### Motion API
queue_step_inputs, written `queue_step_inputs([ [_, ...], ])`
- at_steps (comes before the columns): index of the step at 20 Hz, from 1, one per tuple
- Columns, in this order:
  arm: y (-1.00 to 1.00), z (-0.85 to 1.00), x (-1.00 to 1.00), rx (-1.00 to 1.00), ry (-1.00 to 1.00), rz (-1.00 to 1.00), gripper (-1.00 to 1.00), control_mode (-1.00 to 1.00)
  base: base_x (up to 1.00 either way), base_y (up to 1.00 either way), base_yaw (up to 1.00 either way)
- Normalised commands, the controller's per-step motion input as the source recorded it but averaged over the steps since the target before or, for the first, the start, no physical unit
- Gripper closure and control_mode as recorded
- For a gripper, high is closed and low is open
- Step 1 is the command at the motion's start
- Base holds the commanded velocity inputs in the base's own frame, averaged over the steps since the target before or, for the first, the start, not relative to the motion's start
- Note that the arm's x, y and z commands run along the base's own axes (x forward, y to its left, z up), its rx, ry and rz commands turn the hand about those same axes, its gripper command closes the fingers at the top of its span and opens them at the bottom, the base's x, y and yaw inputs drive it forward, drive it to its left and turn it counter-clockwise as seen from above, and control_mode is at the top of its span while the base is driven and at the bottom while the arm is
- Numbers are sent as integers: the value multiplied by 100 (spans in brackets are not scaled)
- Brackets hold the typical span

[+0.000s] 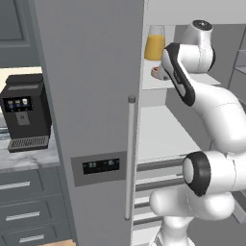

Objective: Take the steak from the fridge and place it on the digital scale on the counter by the fridge. Wait a few seconds for a reading, then move it to the plate on the dining counter.

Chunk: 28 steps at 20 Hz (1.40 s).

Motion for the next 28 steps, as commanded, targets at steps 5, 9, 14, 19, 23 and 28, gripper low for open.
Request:
queue_step_inputs([
  [5, -14, -8, 76, 0, 0, 3, -100, -100, 0, 0, 0],
  [9, -4, -12, 67, 0, 0, 4, -100, -100, 0, 0, 0],
  [14, 0, -7, 53, 1, 0, 0, -100, -100, 0, 0, 0],
  [19, 0, -1, 33, 6, 0, 0, -100, -100, 0, 0, 0],
  [23, 0, 2, 0, 0, 1, 0, -100, -100, 0, 0, 0],
  [28, 1, -5, 0, 0, 0, 0, -100, -100, 0, 0, 0],
])
